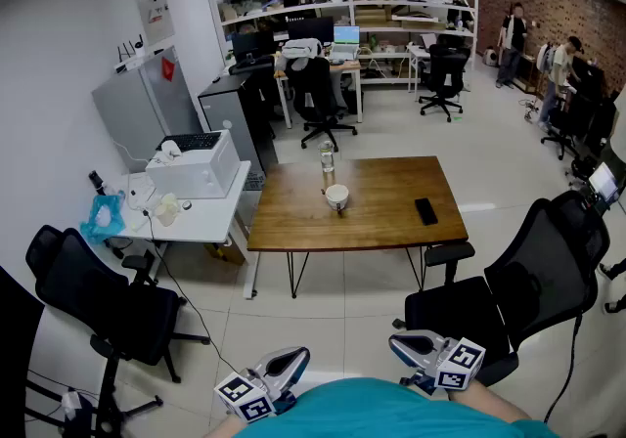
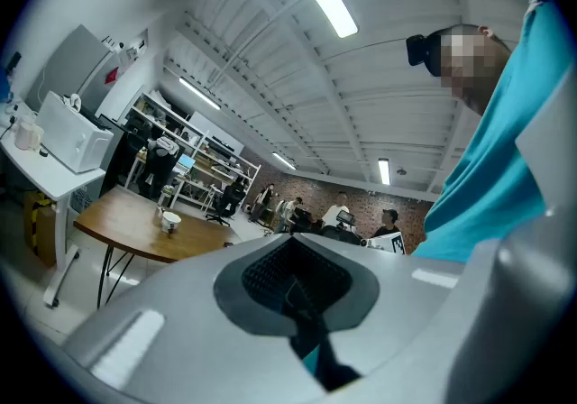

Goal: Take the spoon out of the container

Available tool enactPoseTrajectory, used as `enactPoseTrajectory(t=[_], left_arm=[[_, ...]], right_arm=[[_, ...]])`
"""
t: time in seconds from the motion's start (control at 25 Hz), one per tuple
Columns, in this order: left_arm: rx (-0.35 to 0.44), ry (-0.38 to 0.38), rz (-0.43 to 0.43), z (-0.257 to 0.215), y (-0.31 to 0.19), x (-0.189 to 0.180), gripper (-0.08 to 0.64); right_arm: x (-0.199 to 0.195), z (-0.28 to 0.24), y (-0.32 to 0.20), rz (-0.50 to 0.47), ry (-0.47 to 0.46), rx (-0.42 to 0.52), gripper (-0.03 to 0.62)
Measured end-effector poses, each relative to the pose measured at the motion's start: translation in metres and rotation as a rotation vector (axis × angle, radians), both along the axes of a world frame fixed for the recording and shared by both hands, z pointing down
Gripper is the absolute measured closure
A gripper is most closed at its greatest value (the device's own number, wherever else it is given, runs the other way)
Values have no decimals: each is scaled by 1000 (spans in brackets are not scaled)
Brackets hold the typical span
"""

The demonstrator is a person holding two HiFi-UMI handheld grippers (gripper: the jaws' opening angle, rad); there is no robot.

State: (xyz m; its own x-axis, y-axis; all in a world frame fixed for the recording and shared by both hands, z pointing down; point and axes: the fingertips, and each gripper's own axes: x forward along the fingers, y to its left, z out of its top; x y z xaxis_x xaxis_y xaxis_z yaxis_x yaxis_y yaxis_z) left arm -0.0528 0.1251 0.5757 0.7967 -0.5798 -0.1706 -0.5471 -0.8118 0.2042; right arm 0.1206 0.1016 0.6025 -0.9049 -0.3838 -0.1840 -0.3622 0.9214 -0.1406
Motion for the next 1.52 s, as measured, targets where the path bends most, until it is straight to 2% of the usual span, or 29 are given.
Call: enactPoseTrajectory(t=[0.44, 0.6, 0.76, 0.88, 0.96, 1.08, 1.2, 1.28, 1.36, 1.52], left_arm=[[-15, -10, 54, 15, -11, 99, 560], [-17, -23, 65, 18, -32, 107, 560], [-39, -14, 67, 29, -65, 98, 560], [-17, -13, 78, 34, -106, 77, 560], [-16, 15, 71, 38, -144, 47, 560], [-13, 63, 67, 25, -222, -33, 560], [-10, 73, 83, -23, -291, -105, 560], [-12, 66, 94, -42, -330, -126, 560], [-25, 65, 105, -40, -371, -137, 560], [-43, 54, 111, -3, -459, -158, 560]], right_arm=[[83, 10, -4, 8, 11, 9, 591], [95, 17, -24, 22, 3, -2, 591], [83, 23, -60, 27, -2, -12, 591], [62, 23, -99, 31, 12, -5, 591], [36, 25, -134, 41, 25, 5, 591], [-32, 17, -204, 72, 42, -6, 591], [-90, -29, -267, 98, 53, -23, 591], [-106, -54, -306, 115, 63, -18, 591], [-114, -62, -345, 128, 64, -12, 591], [-142, -34, -422, 132, 81, -26, 591]])
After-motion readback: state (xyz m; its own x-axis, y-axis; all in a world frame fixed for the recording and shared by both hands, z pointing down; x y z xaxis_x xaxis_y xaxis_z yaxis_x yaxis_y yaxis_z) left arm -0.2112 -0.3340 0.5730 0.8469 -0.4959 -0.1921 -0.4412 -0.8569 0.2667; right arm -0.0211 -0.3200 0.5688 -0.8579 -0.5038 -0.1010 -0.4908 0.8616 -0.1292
